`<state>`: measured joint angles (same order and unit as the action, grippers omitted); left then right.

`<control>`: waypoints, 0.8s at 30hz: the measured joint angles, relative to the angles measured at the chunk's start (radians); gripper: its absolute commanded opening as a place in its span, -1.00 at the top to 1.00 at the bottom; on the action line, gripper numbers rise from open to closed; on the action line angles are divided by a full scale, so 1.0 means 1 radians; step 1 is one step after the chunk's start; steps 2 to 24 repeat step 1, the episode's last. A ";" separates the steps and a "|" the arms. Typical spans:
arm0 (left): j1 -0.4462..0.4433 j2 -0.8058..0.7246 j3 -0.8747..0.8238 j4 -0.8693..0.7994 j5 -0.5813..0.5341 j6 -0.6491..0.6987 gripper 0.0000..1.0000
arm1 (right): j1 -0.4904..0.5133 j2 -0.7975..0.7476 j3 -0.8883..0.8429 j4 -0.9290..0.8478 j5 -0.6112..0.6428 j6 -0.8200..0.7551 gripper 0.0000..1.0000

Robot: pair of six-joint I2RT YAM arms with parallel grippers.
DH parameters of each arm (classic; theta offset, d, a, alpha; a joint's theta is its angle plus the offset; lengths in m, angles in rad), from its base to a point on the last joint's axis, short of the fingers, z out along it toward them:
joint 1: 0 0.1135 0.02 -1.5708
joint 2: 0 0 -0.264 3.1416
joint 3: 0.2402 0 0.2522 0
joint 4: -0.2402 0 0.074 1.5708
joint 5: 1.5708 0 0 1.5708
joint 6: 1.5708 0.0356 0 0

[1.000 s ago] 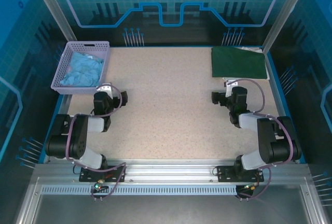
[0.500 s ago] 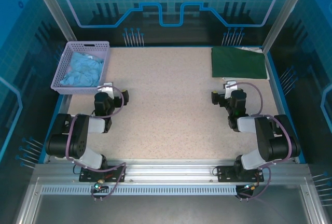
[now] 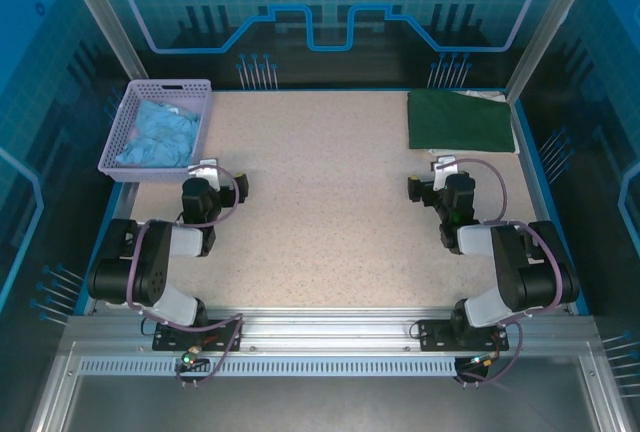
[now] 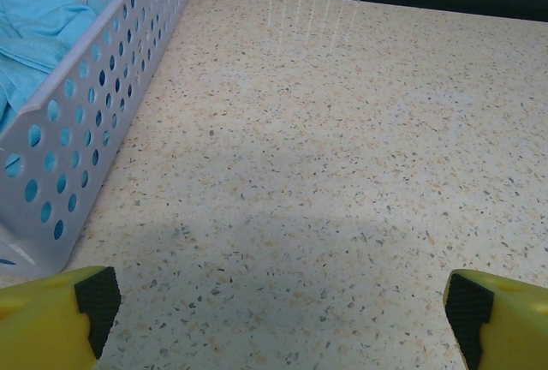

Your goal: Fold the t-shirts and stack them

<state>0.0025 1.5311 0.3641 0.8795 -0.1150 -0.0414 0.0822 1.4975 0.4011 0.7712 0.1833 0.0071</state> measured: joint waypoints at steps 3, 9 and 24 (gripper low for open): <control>0.000 0.000 0.000 0.000 0.000 0.000 -0.98 | 0.000 0.000 0.000 0.000 0.000 0.000 -1.00; 0.000 0.000 0.000 0.000 0.000 0.000 -0.98 | 0.000 0.000 0.000 0.000 0.000 0.000 -1.00; 0.000 0.000 0.000 0.000 0.000 0.000 -0.98 | 0.000 0.000 0.000 0.000 0.000 0.000 -1.00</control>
